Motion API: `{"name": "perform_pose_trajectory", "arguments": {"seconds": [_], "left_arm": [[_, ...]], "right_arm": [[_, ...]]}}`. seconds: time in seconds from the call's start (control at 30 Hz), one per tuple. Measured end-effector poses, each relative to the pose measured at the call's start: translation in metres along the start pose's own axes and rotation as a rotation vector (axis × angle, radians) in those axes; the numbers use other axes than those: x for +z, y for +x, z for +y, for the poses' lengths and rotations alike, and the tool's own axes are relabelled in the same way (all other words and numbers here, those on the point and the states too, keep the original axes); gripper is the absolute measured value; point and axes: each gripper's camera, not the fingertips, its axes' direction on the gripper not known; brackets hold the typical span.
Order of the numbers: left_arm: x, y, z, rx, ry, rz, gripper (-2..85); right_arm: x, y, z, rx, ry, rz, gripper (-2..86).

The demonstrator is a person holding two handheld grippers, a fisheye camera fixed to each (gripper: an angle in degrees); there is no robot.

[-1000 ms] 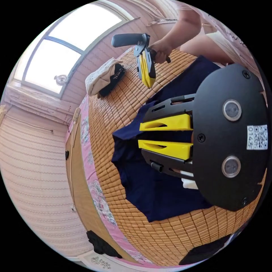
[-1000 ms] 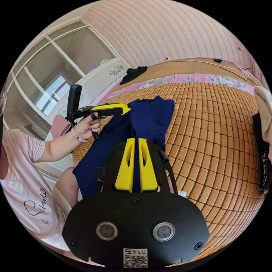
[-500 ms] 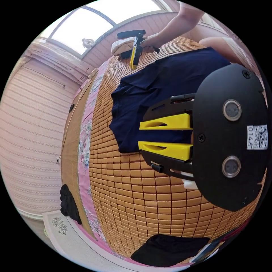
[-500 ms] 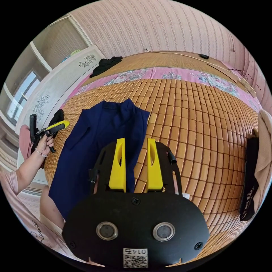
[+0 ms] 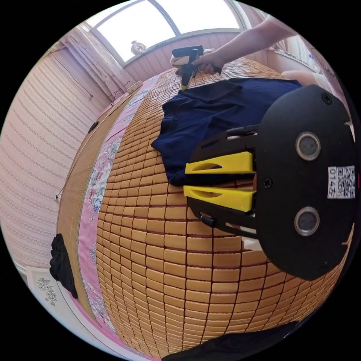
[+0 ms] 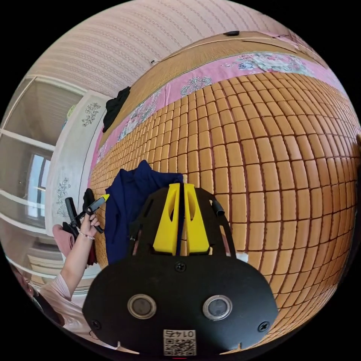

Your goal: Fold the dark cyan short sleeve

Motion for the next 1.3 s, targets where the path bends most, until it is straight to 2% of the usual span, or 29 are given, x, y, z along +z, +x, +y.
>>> {"name": "perform_pose_trajectory", "arguments": {"seconds": [0.17,0.27,0.47,0.63,0.77,0.87,0.93,1.03,1.2,1.3], "left_arm": [[-0.01,-0.005,0.007,0.026,-0.014,0.005,-0.1],[-0.032,-0.011,0.009,-0.011,0.041,0.024,-0.7],[-0.098,0.003,0.026,0.085,0.142,0.101,-0.9],[-0.165,0.02,0.095,0.249,0.119,0.152,-0.8],[-0.196,0.017,0.182,0.236,0.06,0.268,-0.7],[-0.189,0.008,0.259,0.212,-0.019,0.283,-0.7],[-0.166,-0.004,0.311,0.162,-0.123,0.238,-0.7],[-0.139,-0.019,0.354,0.058,-0.232,0.212,-0.7],[-0.155,-0.024,0.36,0.061,-0.184,0.226,-0.8],[-0.173,-0.026,0.357,0.069,-0.156,0.302,-0.9]], "right_arm": [[0.008,0.005,0.007,-0.038,-0.025,0.006,0.5],[-0.006,-0.004,0.01,-0.068,0.038,0.011,0.4],[-0.056,-0.029,0.037,-0.175,0.182,0.005,0.4],[-0.102,-0.034,0.123,-0.265,0.211,-0.101,0.4],[-0.123,-0.025,0.212,-0.323,0.205,-0.157,0.4],[-0.105,0.0,0.289,-0.239,0.114,-0.1,0.4],[-0.078,0.029,0.338,-0.085,0.051,-0.027,0.5],[-0.056,0.045,0.369,0.025,0.013,-0.025,0.5],[-0.068,0.029,0.372,-0.015,0.083,-0.023,0.5],[-0.078,0.012,0.372,-0.081,0.082,-0.012,0.5]]}}
